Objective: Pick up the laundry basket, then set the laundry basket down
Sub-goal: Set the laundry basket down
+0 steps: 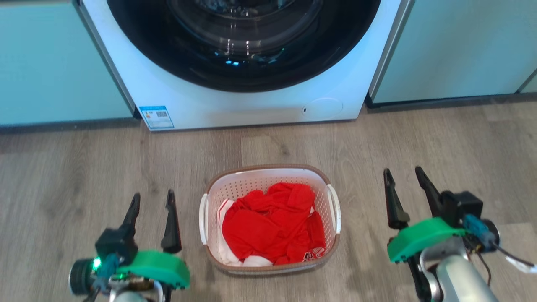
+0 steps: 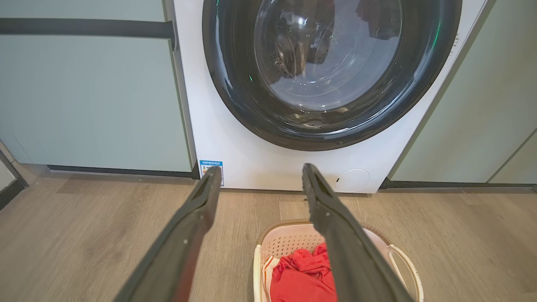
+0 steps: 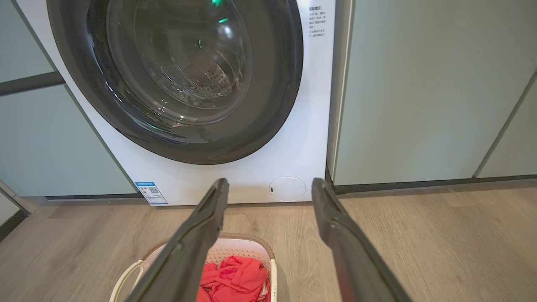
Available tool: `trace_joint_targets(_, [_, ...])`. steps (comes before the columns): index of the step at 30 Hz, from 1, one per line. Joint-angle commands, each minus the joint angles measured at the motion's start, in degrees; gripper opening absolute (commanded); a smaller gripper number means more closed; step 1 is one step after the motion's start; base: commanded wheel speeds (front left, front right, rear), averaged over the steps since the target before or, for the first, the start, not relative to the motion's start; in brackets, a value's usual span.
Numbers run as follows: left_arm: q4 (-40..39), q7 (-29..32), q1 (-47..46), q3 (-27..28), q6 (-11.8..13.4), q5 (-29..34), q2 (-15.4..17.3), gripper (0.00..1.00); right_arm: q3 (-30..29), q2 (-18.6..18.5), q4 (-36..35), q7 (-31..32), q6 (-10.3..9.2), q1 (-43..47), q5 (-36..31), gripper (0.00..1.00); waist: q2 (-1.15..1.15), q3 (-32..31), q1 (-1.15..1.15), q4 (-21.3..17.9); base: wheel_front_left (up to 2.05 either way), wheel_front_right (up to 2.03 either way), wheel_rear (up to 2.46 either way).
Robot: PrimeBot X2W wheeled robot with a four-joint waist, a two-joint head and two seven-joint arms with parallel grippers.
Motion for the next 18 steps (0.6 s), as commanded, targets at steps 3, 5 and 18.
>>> trace_joint_targets(3, [-3.26,-0.54,0.84,2.78,-0.09,0.99,-0.01,1.0,0.57,0.39,-3.13,-0.76,0.07,1.1,-0.22,1.0,-0.01,-1.55,0.01,-0.56,0.0,0.0,0.0])
trace_joint_targets(5, [-4.57,-0.54,2.97,3.57,-0.16,1.29,-0.18,1.0,-0.13,0.39,-4.2,-0.76,0.07,3.04,-0.16,1.0,-0.01,-2.49,0.01,-0.87,0.0,0.0,0.0])
trace_joint_targets(18, [-6.42,-0.54,6.93,5.69,-0.54,2.44,-0.5,1.0,-1.53,0.39,-5.36,-0.76,0.07,6.47,-0.4,1.0,-0.01,-4.29,0.01,-1.38,0.0,0.0,0.0])
